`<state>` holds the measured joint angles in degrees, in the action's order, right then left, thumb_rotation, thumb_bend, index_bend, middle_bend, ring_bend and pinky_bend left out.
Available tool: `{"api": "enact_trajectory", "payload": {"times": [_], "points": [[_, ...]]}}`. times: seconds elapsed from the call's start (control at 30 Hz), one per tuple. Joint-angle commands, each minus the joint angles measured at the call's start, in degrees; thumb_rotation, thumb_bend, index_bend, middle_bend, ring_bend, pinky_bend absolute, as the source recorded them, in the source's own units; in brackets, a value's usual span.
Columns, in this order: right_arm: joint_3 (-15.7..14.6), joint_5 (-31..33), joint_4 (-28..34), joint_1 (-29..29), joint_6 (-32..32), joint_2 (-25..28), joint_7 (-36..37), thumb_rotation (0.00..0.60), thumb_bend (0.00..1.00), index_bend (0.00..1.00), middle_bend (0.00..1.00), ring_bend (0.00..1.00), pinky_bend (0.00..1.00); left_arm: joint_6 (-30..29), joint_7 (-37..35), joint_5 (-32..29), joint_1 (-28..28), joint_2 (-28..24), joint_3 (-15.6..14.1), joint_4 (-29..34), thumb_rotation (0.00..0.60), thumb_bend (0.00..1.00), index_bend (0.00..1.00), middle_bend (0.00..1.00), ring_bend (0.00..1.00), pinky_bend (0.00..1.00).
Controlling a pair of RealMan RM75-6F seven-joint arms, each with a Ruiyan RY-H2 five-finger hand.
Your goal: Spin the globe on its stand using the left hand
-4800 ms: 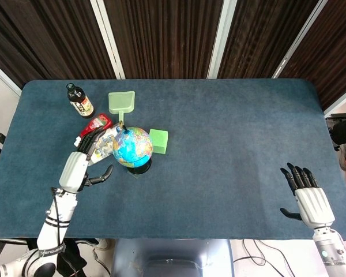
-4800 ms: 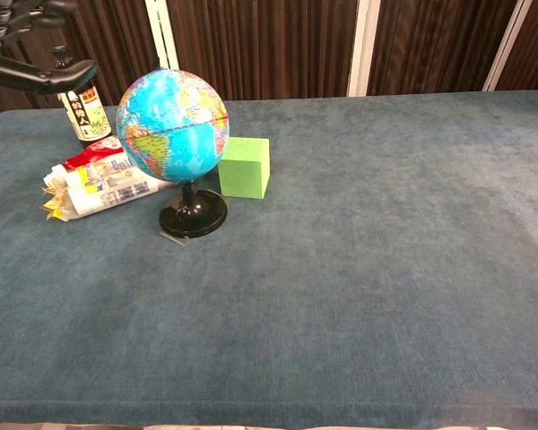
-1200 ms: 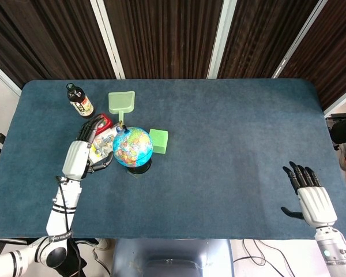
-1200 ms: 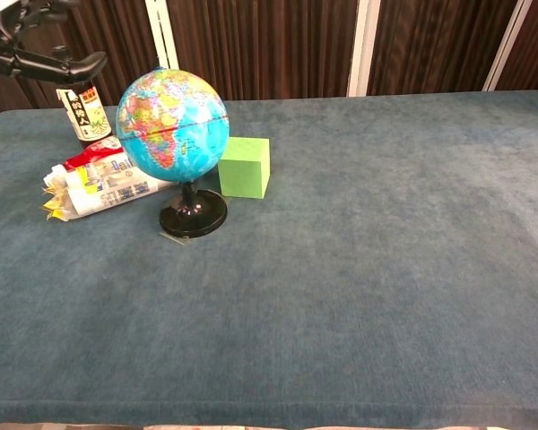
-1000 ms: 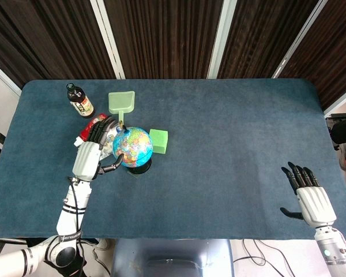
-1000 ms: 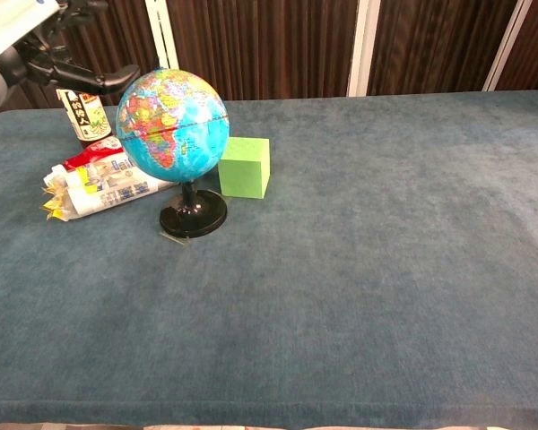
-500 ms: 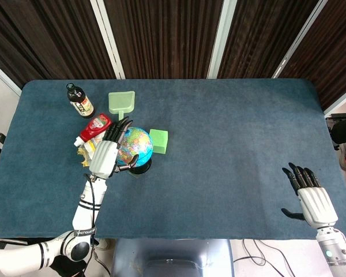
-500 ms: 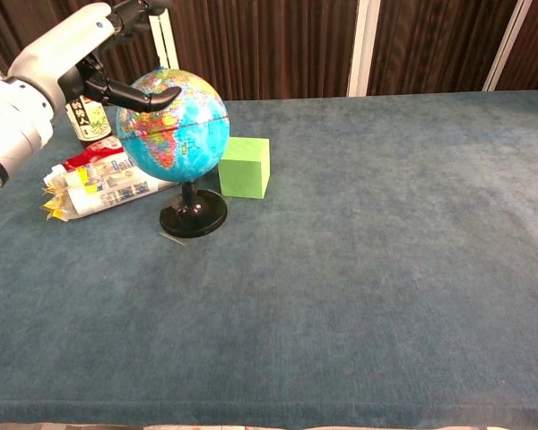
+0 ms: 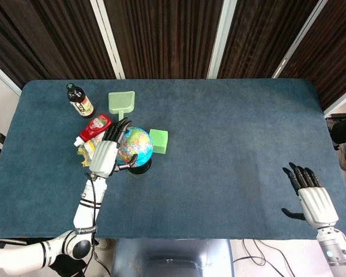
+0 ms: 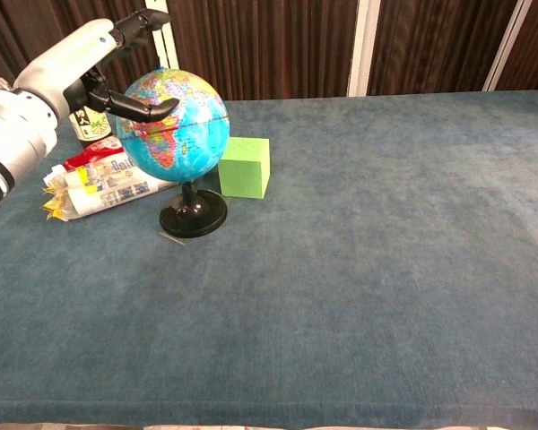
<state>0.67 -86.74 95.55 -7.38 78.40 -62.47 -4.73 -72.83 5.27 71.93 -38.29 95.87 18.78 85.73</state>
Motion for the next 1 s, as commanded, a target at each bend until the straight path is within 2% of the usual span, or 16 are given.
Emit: {"api": "enact_trajectory", "payload": {"times": [0.03,1.0], "points": [[0.0,0.0,0.0,0.0,0.1,0.0,0.0,0.600,0.10,0.00,0.00,0.00,0.00,0.0,0.1,-0.3,0.2,-0.1,-0.2,-0.1,0.600,0.31,0.00,0.00,0.00,0.01],[0.0,-0.1,0.0,0.1,0.2,-0.2,-0.5,0.600,0.10,0.00,0.00,0.00,0.00,0.5,-3.2,-1.8,2.2,-1.6,-0.5,-4.0,0.600,0.32,0.00,0.00,0.00,0.01]]}}
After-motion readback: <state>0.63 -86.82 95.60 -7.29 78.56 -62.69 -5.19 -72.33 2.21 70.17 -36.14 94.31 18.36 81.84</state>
